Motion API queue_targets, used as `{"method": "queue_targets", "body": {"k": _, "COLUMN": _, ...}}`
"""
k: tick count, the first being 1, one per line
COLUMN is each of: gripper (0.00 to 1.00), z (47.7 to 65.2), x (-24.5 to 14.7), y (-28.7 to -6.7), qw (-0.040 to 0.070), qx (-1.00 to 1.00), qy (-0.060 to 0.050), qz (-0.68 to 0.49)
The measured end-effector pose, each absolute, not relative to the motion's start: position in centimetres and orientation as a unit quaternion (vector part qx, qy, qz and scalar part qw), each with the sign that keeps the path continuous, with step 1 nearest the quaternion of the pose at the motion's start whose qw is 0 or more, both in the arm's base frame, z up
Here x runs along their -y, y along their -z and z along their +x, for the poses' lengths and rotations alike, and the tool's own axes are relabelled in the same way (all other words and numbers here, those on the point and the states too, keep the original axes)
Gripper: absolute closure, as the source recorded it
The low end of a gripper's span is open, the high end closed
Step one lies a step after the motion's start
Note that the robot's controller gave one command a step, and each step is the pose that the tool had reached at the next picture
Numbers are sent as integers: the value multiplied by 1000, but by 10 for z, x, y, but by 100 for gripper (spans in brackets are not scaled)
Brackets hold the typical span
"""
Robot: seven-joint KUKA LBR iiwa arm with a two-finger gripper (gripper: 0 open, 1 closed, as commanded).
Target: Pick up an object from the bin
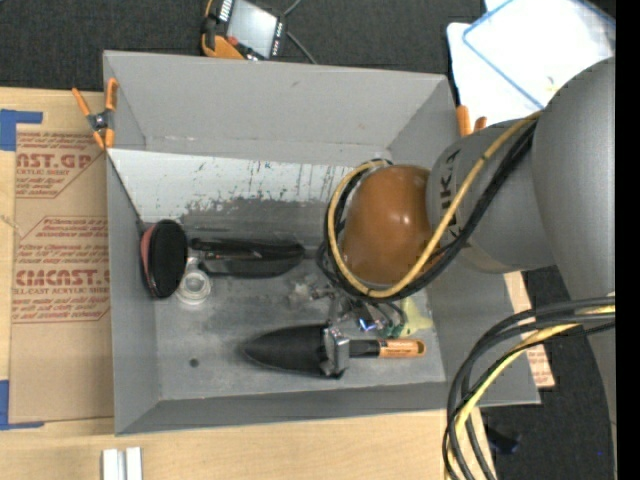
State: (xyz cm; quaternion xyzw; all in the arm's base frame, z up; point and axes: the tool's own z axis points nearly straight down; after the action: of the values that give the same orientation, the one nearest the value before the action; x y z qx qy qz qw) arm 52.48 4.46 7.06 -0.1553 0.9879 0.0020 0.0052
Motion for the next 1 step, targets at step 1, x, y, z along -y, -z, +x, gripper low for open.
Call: {"method": "queue_targets", "body": {"k": 1, "gripper": 0, "z": 500, "x": -33, "y": -70, "qw": 7, "qx": -961, "qy": -2, "qz": -278}}
